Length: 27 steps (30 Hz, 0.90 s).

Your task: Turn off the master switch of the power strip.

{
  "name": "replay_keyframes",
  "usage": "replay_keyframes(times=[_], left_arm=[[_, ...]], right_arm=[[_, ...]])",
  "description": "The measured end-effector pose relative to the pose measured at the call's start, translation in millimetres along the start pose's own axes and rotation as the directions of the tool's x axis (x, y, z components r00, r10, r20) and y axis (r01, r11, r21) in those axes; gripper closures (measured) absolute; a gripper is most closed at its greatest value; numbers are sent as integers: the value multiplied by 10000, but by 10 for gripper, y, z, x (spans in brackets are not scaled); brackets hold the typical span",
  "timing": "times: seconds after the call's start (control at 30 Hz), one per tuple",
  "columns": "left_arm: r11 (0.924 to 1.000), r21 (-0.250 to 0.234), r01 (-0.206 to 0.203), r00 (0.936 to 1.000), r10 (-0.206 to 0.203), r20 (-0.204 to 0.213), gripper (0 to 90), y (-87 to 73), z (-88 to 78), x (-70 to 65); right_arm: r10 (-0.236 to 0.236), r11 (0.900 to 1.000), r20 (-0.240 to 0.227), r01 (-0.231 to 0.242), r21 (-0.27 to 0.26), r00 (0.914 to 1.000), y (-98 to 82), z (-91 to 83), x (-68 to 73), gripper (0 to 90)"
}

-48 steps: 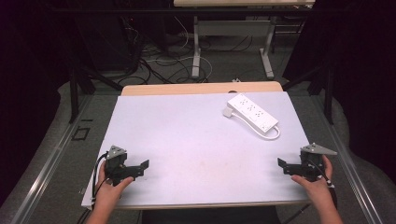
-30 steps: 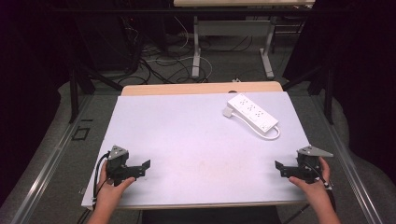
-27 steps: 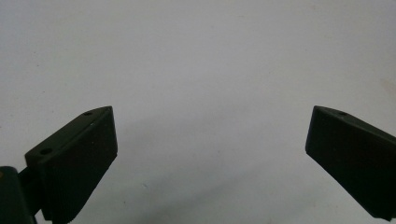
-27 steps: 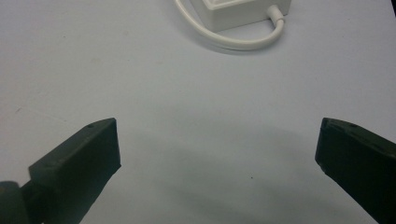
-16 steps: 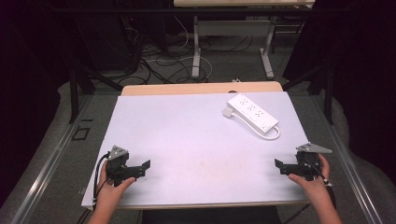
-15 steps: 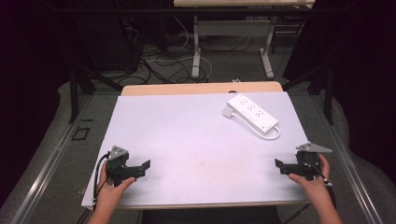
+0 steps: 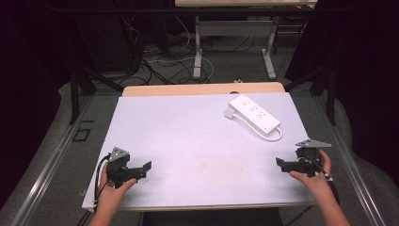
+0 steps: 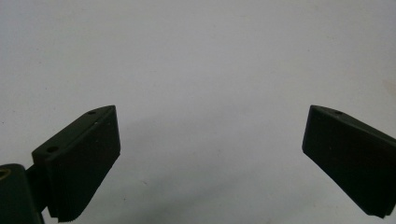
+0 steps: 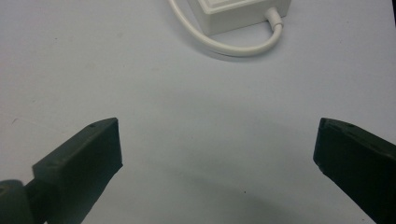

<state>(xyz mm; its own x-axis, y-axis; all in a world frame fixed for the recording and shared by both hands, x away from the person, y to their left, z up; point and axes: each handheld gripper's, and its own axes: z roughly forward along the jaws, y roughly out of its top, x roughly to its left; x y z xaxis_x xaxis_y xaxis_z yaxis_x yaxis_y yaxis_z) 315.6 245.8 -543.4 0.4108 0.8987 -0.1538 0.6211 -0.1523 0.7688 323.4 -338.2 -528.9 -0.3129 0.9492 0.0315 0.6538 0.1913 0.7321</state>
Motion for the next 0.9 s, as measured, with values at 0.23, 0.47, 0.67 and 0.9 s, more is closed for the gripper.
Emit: replay_keyframes(times=[0.23,0.47,0.67,0.9], left_arm=[[9999,-118,63,10000,-63,-35,45,-4,7,-6],[10000,21,62,10000,-62,39,46,2,-2,-2],[9999,-11,110,9999,-110,22,48,1,-5,0],[9999,-24,121,9999,-121,13,49,0,-6,1]], right_arm=[[-41,9998,-123,43,172,9999,83,-15,22,6],[-94,9998,-264,100,196,9996,170,-19,40,7],[-99,9997,-309,106,210,9995,247,-17,32,7],[-95,9995,-269,103,291,9996,331,-24,37,7]])
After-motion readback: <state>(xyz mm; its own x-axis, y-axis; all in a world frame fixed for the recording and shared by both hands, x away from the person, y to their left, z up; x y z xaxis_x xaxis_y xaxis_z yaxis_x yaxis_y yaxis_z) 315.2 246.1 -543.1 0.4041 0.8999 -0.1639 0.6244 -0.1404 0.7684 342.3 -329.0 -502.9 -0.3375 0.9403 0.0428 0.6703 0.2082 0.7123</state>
